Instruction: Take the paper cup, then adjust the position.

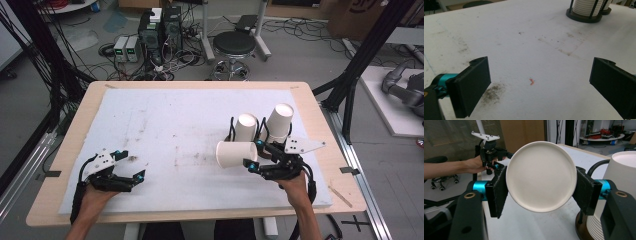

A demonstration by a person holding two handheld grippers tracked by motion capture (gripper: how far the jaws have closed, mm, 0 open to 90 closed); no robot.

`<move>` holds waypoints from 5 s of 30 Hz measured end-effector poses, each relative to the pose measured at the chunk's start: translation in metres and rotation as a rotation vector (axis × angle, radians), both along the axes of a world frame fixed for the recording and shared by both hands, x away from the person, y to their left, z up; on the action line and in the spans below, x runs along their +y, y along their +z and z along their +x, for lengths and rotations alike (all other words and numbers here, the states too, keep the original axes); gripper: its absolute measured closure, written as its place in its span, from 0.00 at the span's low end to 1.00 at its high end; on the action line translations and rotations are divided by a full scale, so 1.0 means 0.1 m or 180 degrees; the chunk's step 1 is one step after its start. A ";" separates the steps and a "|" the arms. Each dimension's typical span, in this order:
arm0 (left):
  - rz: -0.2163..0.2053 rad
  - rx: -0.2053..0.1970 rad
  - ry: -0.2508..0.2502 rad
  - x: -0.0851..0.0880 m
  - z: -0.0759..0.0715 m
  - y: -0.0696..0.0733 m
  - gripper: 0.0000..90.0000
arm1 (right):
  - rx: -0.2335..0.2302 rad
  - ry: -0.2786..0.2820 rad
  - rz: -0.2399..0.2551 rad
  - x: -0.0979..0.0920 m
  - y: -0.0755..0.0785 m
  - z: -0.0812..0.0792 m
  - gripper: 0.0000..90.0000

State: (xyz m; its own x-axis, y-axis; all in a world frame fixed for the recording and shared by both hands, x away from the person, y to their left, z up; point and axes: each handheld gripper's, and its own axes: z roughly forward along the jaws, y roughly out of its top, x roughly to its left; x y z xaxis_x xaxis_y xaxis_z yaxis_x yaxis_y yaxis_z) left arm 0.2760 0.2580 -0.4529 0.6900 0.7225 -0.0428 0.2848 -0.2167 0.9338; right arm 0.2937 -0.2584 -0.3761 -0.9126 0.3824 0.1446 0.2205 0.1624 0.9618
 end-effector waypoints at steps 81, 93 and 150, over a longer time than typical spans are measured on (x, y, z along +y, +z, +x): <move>-0.0413 0.0090 -0.2217 -1.31 0.33 1.00 0.04 | 0.0013 0.0924 0.0095 0.78 0.07 0.15 0.39; -0.0292 0.0189 -0.2317 -1.44 0.34 0.94 0.04 | 0.0000 0.0970 0.0136 0.81 0.08 0.15 0.39; -0.0145 0.0218 -0.2433 -1.47 0.31 0.87 0.33 | -0.0035 0.1013 0.0013 0.88 0.08 0.11 0.16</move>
